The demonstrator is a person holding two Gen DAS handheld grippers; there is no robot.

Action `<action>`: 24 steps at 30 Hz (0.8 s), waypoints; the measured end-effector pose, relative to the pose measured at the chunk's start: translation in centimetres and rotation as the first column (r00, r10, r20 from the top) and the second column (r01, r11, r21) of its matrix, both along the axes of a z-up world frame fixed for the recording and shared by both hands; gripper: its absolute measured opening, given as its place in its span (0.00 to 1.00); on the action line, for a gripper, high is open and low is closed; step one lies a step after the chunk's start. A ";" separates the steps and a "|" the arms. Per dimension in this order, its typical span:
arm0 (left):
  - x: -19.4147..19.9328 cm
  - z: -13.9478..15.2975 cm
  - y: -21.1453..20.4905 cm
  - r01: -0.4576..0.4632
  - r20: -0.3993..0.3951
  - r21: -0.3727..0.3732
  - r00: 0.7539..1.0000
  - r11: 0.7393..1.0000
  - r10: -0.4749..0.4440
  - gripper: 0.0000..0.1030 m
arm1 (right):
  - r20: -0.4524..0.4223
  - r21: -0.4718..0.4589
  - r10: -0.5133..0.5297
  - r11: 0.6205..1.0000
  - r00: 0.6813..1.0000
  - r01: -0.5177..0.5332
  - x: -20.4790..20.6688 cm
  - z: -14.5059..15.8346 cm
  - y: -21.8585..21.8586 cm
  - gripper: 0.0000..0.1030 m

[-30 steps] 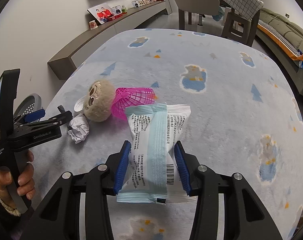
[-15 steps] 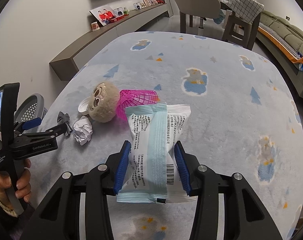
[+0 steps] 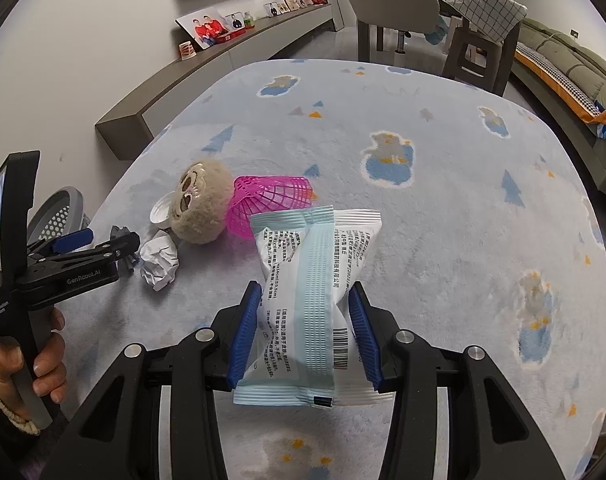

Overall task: Collect trash
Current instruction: 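Grasp the grey wrapper with the left gripper while the right holds the packet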

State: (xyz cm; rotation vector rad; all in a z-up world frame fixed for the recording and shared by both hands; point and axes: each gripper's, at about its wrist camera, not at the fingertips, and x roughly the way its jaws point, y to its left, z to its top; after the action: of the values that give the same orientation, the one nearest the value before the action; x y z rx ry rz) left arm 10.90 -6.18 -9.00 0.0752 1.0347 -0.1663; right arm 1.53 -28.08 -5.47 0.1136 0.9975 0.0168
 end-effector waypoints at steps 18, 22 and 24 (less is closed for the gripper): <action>-1.7 1.4 -0.1 0.086 0.047 -0.010 0.995 0.996 -0.086 0.23 | 0.012 0.002 0.011 1.000 1.000 -0.011 -0.2 0.1 0.4 0.43; -2.6 2.7 0.5 0.094 0.081 -0.008 0.992 0.996 -0.093 0.23 | 0.028 0.000 0.016 1.000 0.999 -0.016 -0.4 0.6 1.2 0.43; -3.2 3.5 1.0 0.094 0.104 -0.004 0.990 0.996 -0.093 0.23 | 0.035 -0.002 0.019 1.000 0.999 -0.019 -0.6 0.8 1.7 0.43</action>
State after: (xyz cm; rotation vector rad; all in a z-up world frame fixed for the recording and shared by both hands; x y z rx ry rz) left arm 7.67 -5.20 -5.52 0.1231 0.9277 -0.2498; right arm 0.93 -26.40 -4.65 0.1018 0.9636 0.0354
